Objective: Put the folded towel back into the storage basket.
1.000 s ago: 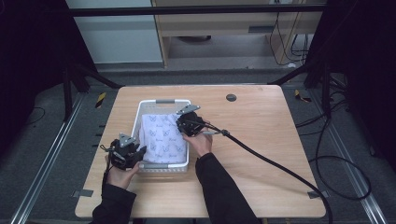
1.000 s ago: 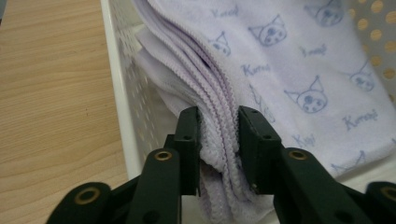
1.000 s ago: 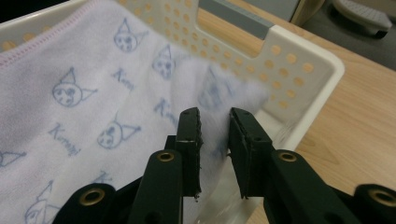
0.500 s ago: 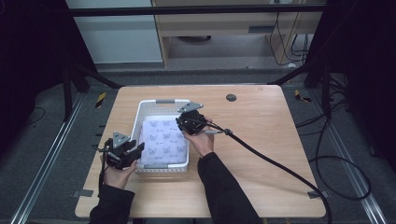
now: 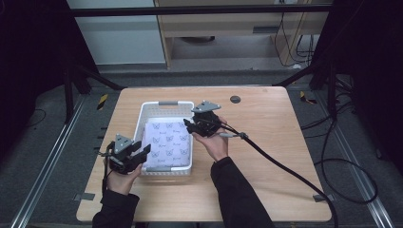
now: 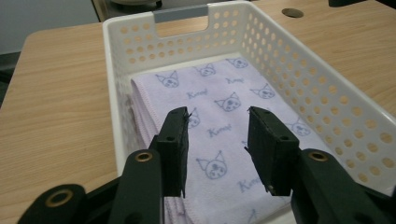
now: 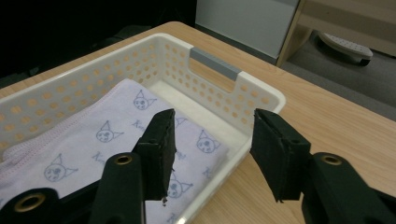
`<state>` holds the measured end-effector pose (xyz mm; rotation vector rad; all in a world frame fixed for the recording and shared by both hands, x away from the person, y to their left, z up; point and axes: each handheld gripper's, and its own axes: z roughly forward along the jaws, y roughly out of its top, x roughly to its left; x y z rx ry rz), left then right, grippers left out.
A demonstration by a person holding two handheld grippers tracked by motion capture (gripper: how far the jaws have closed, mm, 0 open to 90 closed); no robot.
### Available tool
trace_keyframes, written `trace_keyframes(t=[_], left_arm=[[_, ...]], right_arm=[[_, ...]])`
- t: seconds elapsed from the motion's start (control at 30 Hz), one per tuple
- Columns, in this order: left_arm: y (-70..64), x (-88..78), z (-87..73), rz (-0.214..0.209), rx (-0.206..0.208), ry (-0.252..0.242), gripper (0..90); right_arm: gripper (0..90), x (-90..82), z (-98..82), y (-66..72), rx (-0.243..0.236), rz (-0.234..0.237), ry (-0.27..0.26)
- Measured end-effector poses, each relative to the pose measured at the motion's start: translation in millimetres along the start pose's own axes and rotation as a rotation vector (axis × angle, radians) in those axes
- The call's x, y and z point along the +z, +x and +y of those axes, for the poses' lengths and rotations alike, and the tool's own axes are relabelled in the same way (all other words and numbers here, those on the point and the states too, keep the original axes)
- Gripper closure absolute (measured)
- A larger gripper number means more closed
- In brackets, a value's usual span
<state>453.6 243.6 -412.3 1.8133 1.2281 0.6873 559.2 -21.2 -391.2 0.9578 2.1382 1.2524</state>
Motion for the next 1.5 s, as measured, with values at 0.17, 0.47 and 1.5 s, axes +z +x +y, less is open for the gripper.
trace_keyframes(t=[0.17, 0.47, 1.5], left_arm=[[-11.5, -1.4, 1.5, -0.019, 0.017, -0.017, 54.2], [-33.0, -3.8, 2.1, -0.048, 0.069, -0.039, 49.5], [-62.0, -0.9, -18.3, -0.115, 0.17, -0.042, 38.6]], right_arm=[[39.2, -15.8, -3.4, -8.2, 0.01, -0.012, -0.013], [28.2, -45.1, -19.1, -24.4, 0.032, -0.041, -0.039], [15.2, -149.4, -142.3, -81.3, 0.124, -0.108, -0.062]])
